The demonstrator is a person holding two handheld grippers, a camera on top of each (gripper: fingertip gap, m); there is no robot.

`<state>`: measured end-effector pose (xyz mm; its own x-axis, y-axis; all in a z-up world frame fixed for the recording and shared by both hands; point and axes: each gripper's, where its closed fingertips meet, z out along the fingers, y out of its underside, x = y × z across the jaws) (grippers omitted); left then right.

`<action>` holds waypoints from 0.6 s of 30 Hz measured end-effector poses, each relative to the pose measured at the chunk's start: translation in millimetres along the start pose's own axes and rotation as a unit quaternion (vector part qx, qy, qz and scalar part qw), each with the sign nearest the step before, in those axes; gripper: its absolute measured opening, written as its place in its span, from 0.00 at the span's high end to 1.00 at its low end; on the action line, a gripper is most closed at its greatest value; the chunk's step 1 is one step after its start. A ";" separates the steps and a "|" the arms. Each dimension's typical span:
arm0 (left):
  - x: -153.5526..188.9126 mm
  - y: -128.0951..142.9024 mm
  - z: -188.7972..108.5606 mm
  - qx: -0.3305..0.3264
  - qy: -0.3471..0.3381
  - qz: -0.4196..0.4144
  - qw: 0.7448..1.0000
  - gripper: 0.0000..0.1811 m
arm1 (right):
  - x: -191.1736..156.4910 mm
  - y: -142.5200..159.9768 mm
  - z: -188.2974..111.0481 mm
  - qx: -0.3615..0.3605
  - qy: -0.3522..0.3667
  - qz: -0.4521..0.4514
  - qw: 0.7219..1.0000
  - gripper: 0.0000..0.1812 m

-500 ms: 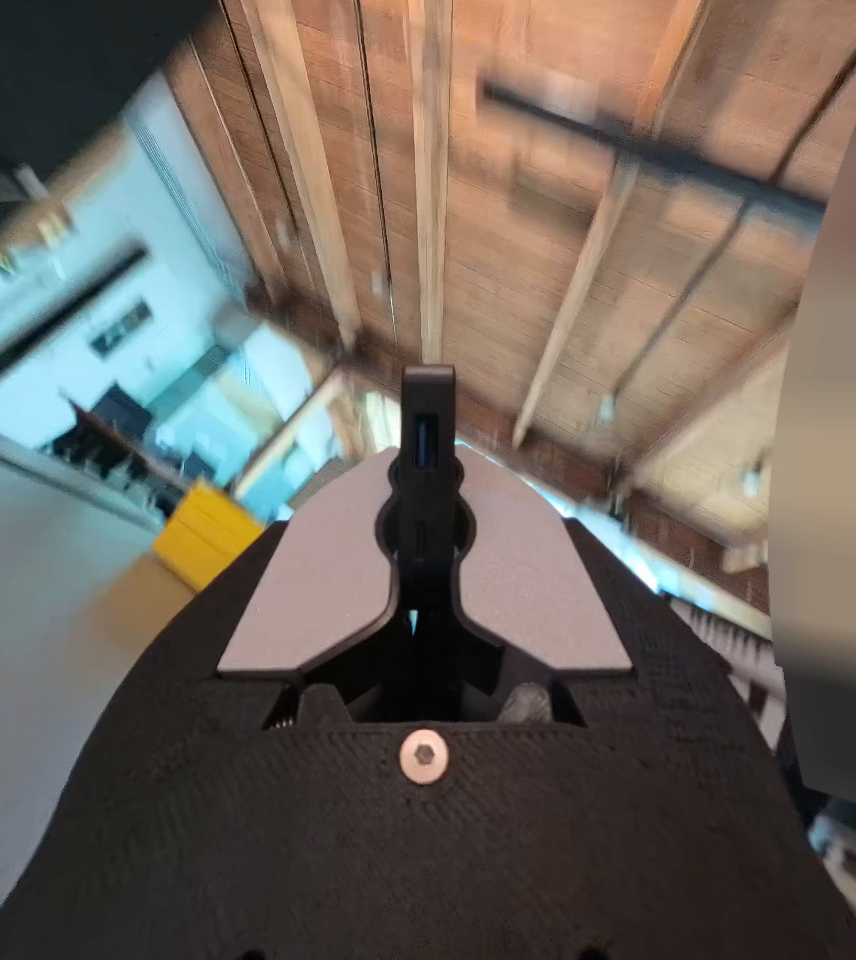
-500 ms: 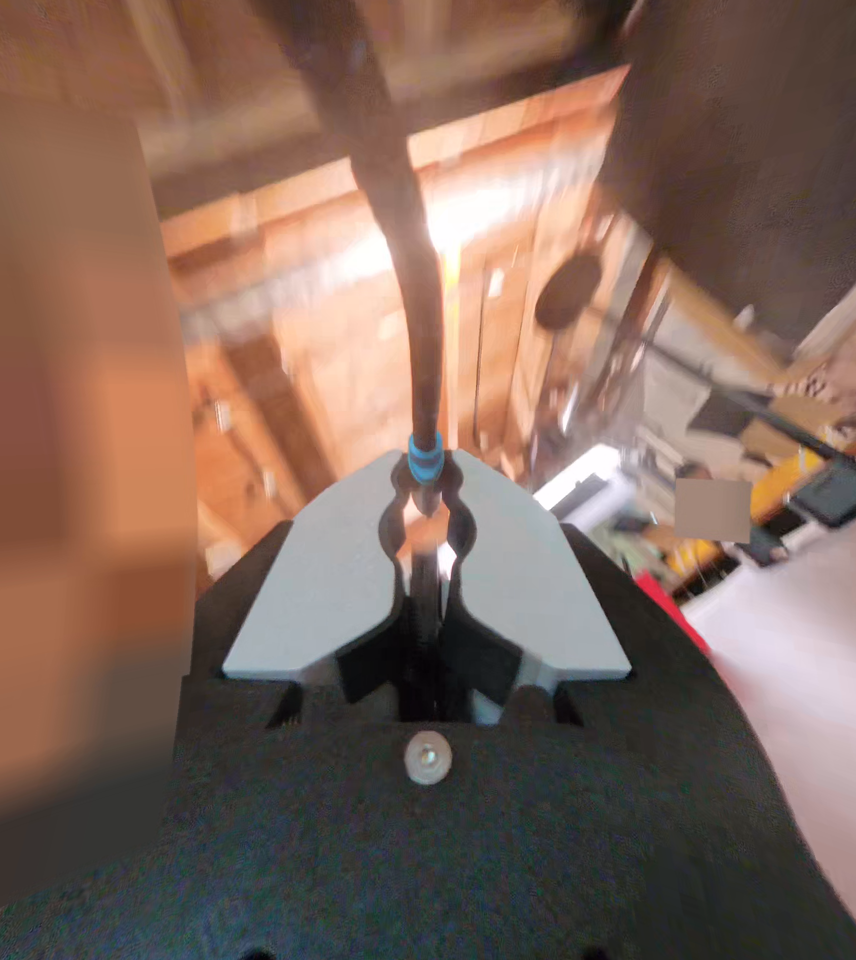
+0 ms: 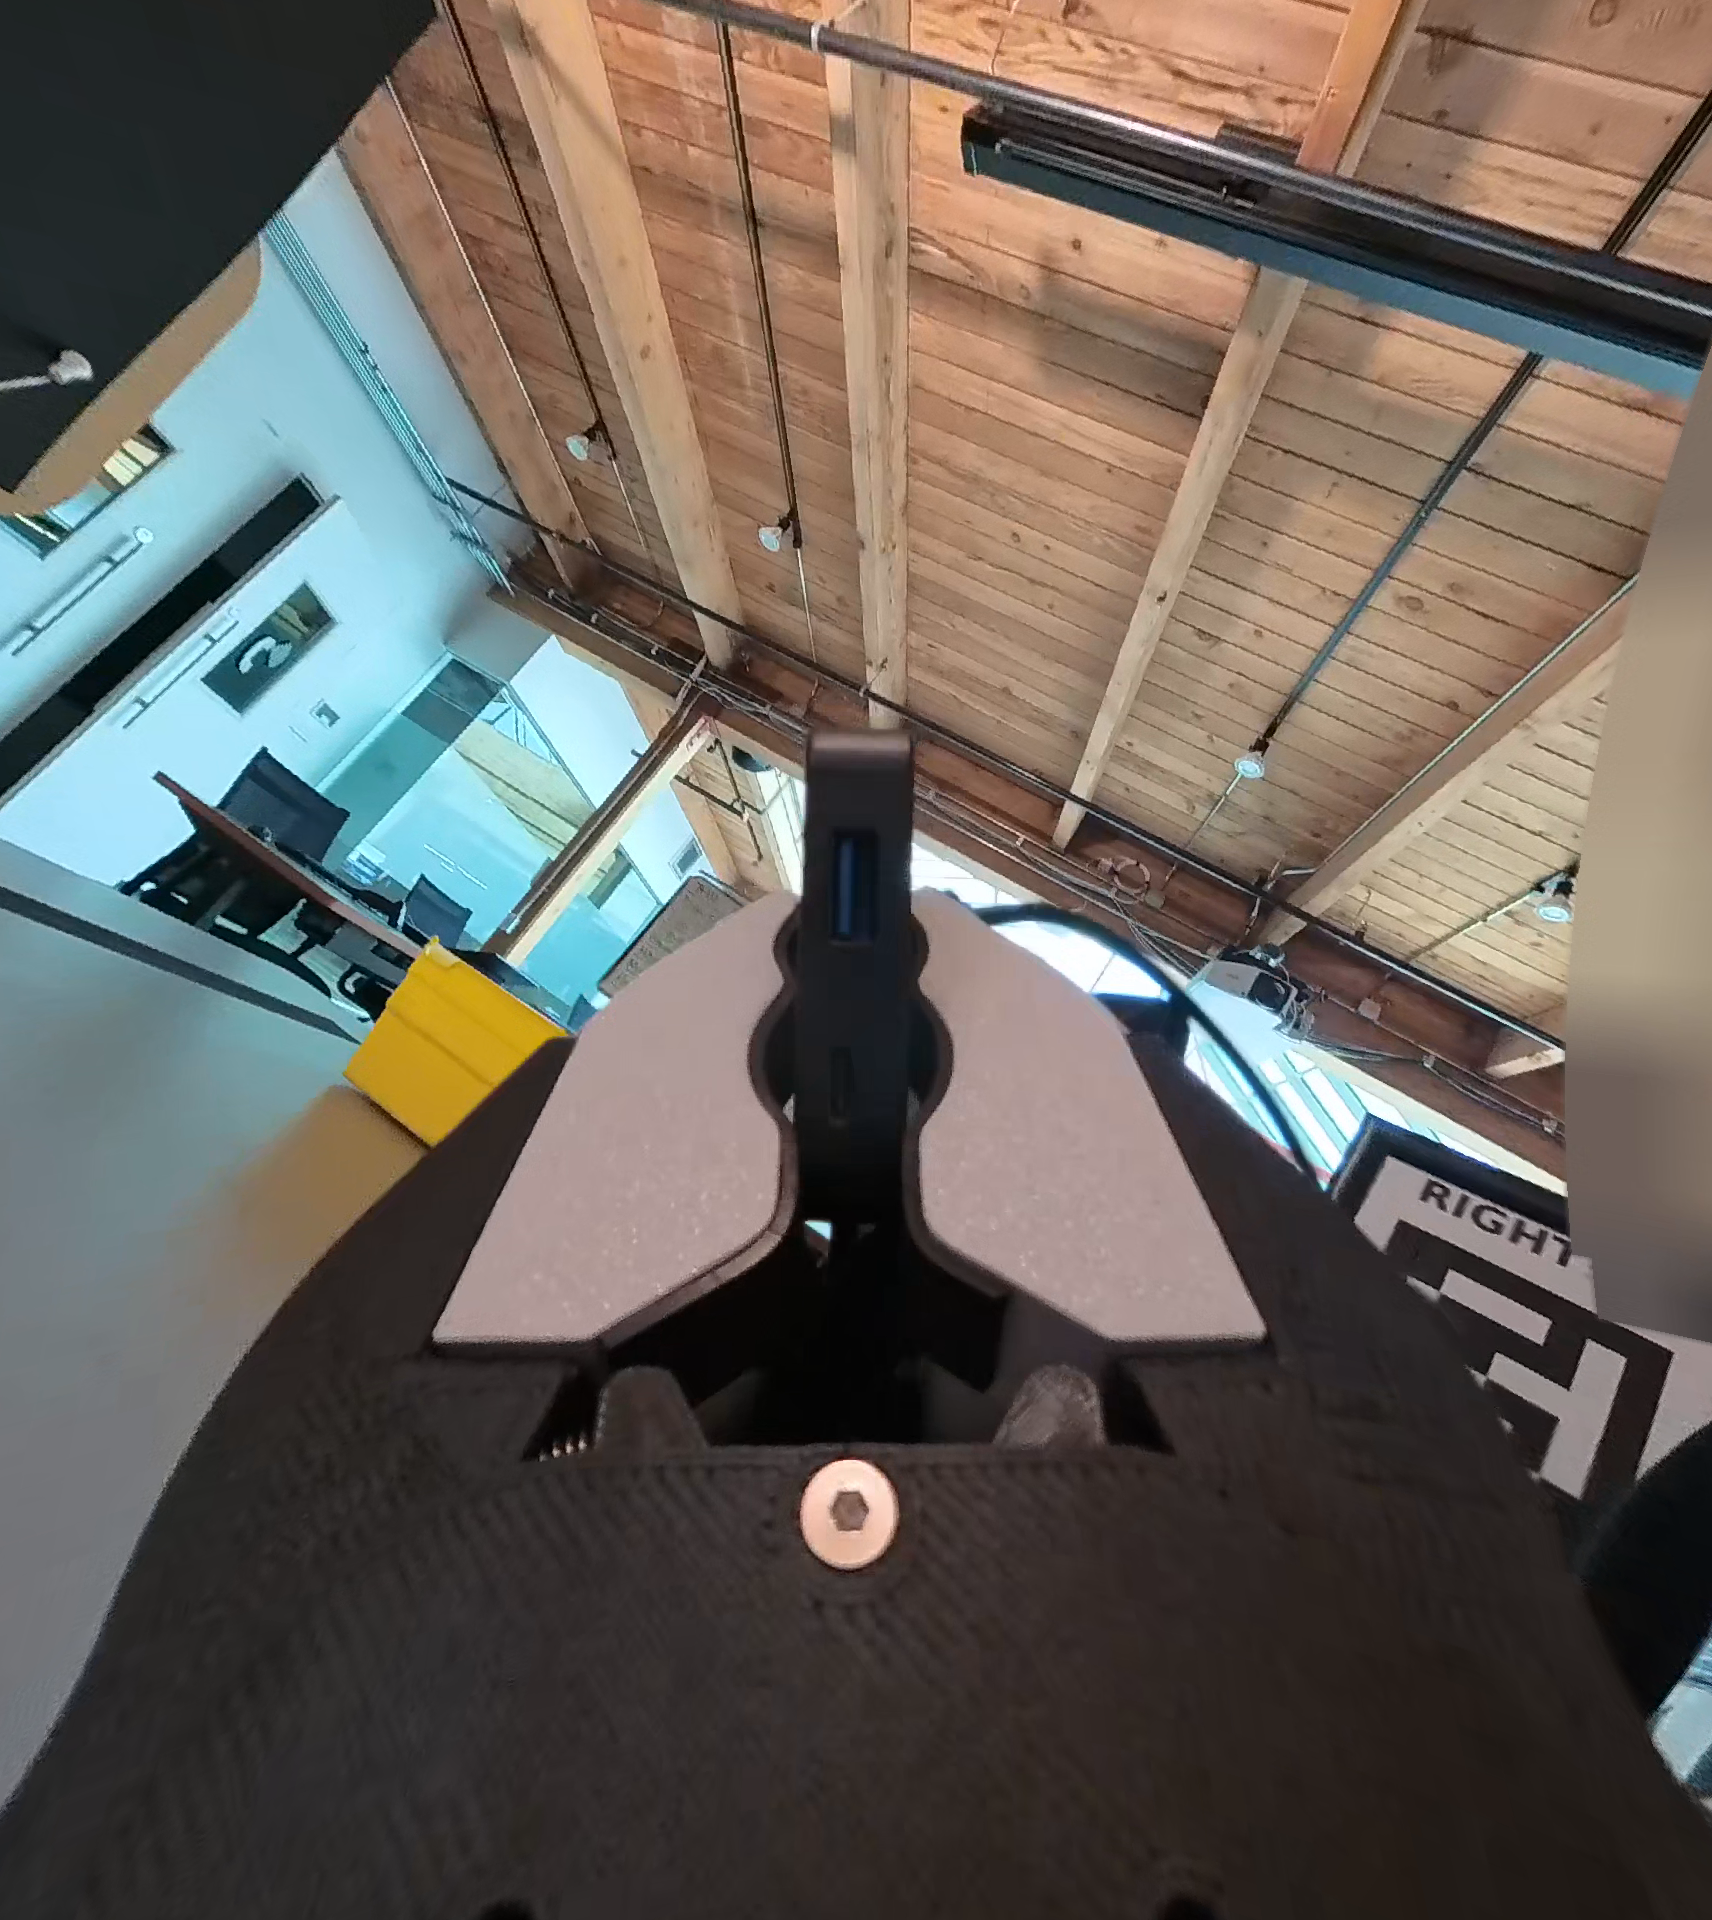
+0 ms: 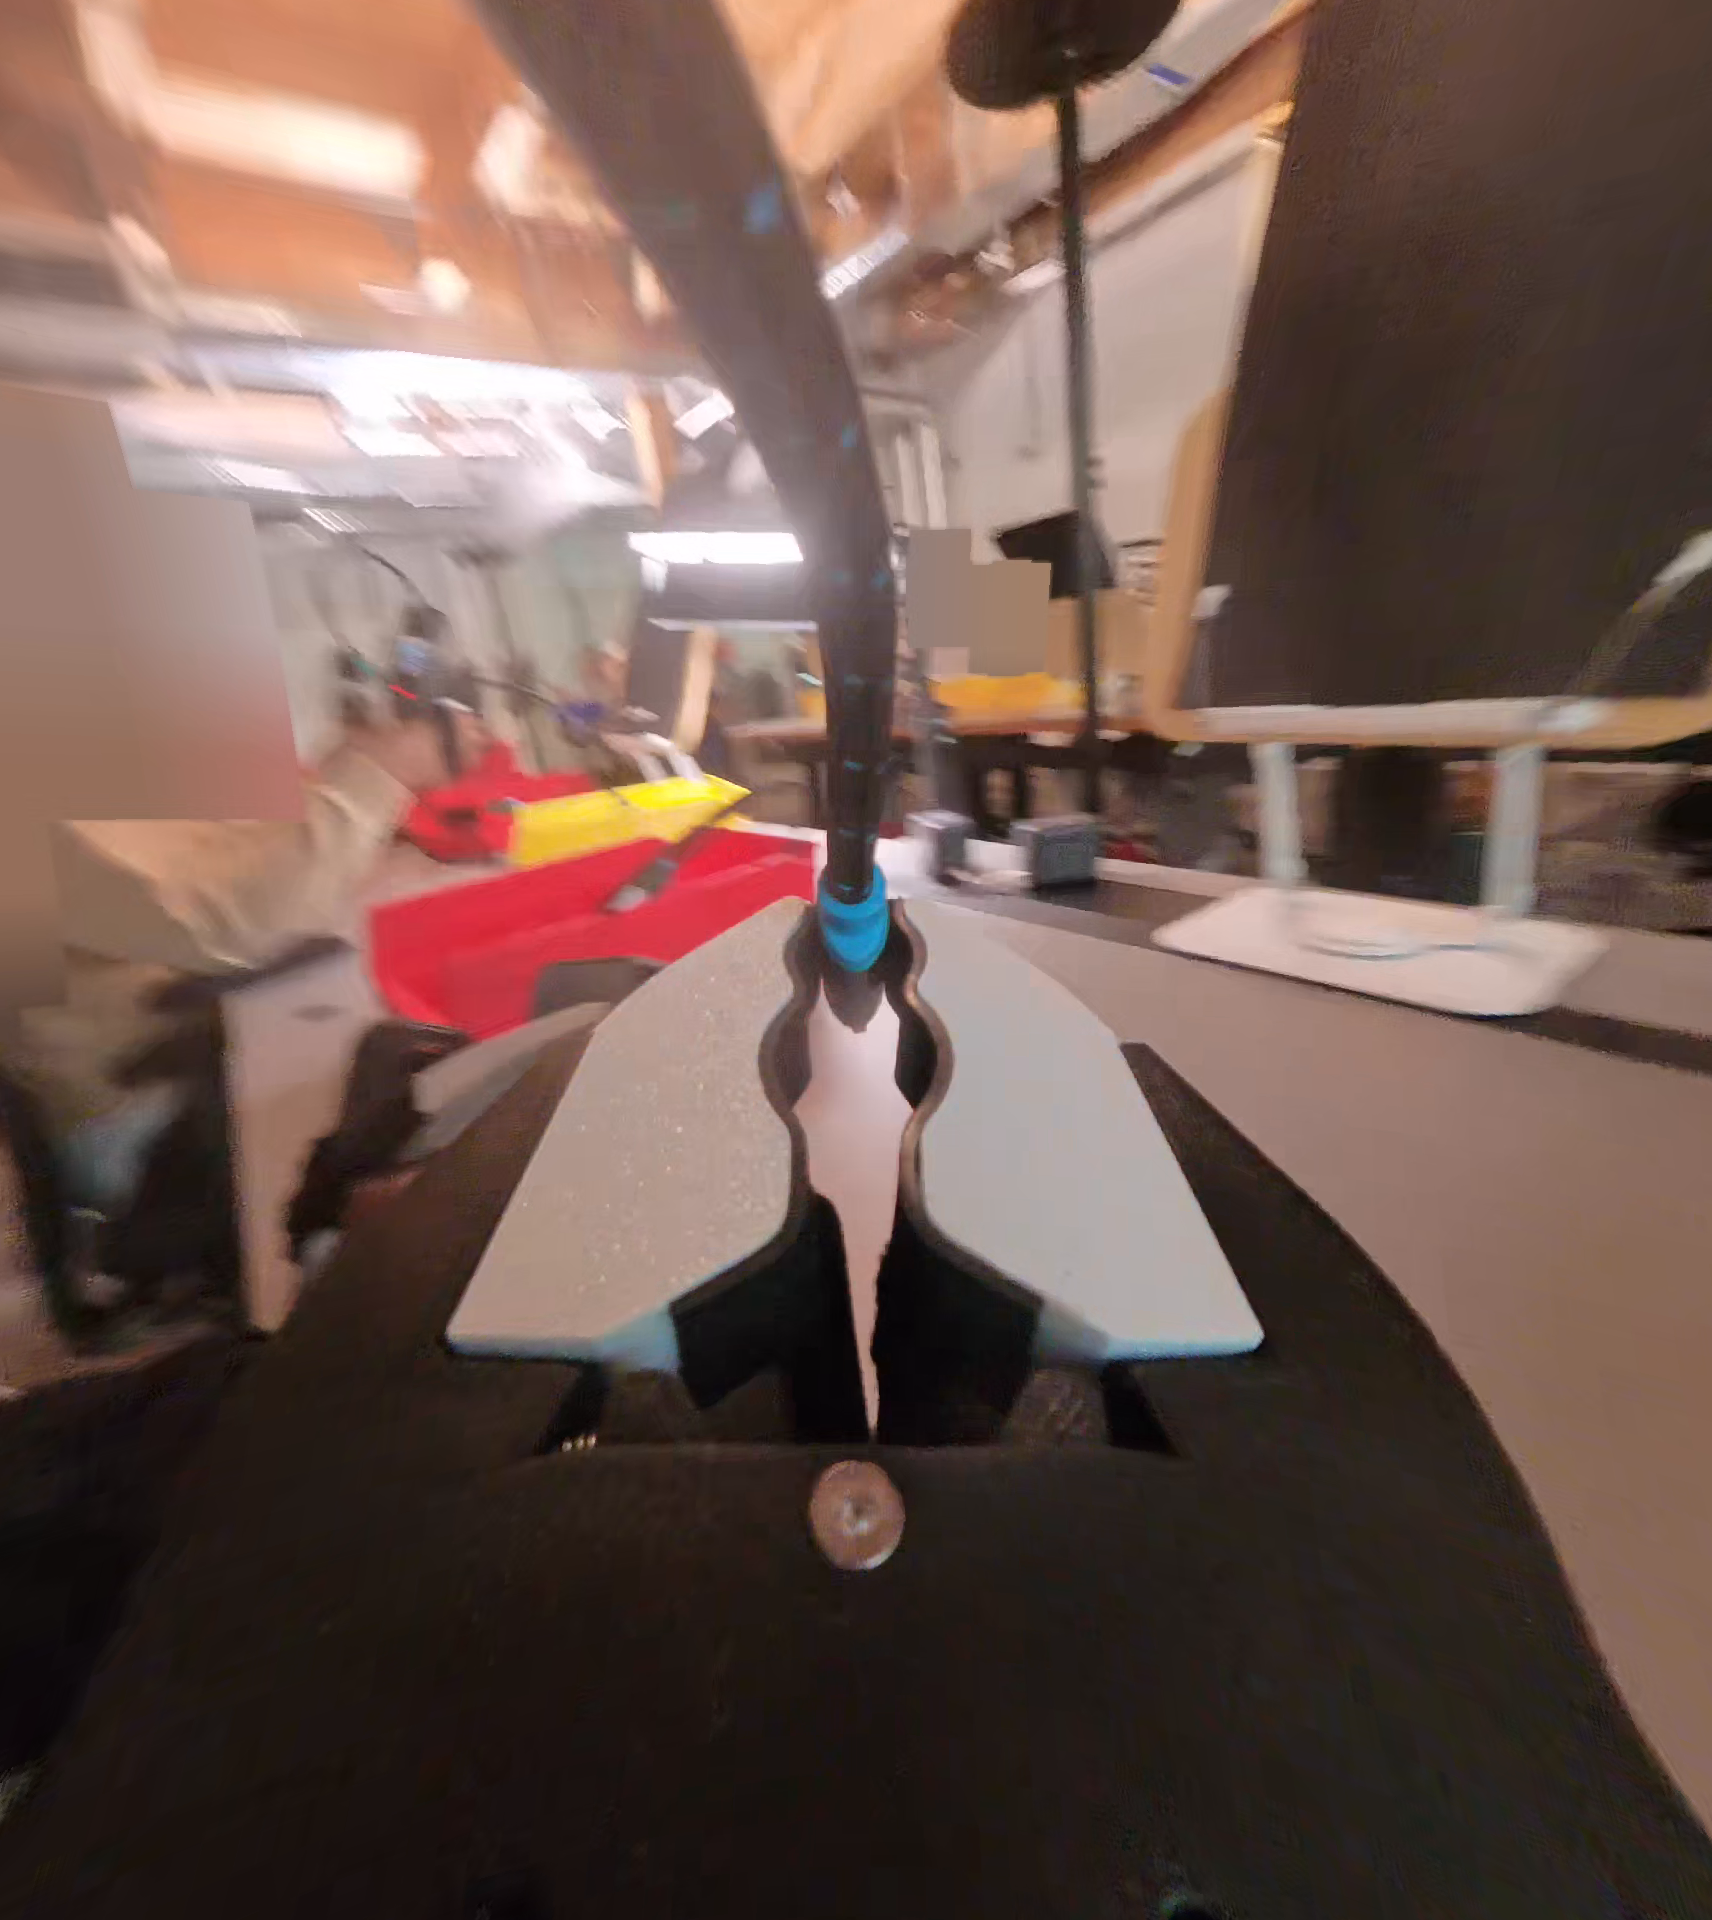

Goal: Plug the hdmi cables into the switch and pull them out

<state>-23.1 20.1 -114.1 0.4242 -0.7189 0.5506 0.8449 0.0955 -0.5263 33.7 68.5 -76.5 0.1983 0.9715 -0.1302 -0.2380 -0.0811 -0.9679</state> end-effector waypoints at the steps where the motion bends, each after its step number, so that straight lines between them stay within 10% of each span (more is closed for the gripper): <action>1: -0.4 1.5 0.1 -0.004 -0.001 -0.003 1.000 0.92 | 17.6 -12.3 -10.9 -0.020 0.032 -0.032 0.999 0.93; 7: -13.6 10.6 1.2 -0.028 -0.033 -0.031 0.999 0.92 | 161.9 -113.4 -110.7 -0.114 0.328 -0.192 0.918 0.94; 12: -13.3 11.7 1.6 -0.031 -0.033 -0.032 0.998 0.92 | 255.4 -186.0 -220.6 -0.203 0.576 -0.306 0.730 0.93; 18: -17.2 15.3 1.6 -0.041 -0.043 -0.042 0.997 0.92 | 323.9 -167.4 -276.2 -0.388 0.632 -0.361 0.566 0.93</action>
<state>-17.0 35.0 -130.6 0.3831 -0.6602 0.6460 0.8506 -0.0204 -0.5253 400.4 335.2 -16.0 0.6159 -0.0802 0.7838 0.7303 -0.3152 -0.6061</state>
